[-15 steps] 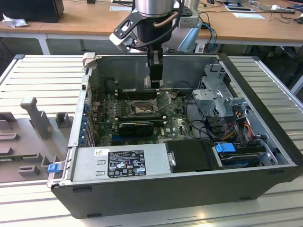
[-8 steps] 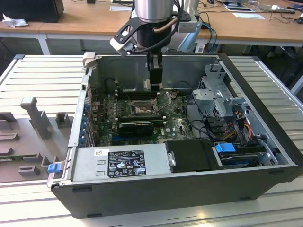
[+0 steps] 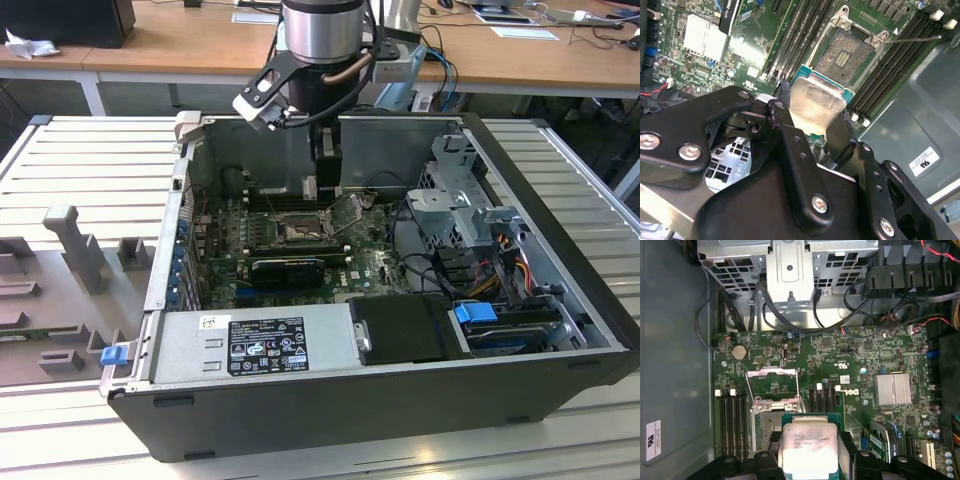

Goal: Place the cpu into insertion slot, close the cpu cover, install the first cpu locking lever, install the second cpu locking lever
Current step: 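Place the cpu into insertion slot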

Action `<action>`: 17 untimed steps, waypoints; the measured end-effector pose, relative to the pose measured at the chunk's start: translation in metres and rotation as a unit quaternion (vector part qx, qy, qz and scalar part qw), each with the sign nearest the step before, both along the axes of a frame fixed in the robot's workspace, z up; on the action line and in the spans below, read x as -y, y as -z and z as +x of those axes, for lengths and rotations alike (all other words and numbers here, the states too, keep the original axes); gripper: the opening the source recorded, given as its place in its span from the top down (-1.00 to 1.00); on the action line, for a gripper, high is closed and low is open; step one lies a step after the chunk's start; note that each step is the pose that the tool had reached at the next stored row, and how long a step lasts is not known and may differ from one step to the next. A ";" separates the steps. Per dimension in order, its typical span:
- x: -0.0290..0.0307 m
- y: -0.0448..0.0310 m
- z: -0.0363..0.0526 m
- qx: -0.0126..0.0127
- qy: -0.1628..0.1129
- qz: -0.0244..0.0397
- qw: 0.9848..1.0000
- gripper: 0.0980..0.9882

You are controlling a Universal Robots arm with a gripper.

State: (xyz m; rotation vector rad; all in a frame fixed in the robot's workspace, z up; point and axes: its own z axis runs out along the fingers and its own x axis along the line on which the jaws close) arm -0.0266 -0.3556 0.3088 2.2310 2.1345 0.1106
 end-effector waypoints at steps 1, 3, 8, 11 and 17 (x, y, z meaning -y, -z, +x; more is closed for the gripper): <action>0.0000 0.0019 0.0000 0.000 -0.003 0.000 1.000 0.03; -0.0001 0.0042 -0.0001 0.000 -0.004 0.001 1.000 0.03; -0.0002 0.0116 -0.0022 0.000 -0.005 0.001 1.000 0.03; -0.0060 0.0239 -0.0092 0.001 -0.009 0.001 1.000 0.03; -0.0236 0.0368 -0.0102 0.001 -0.011 0.001 1.000 0.03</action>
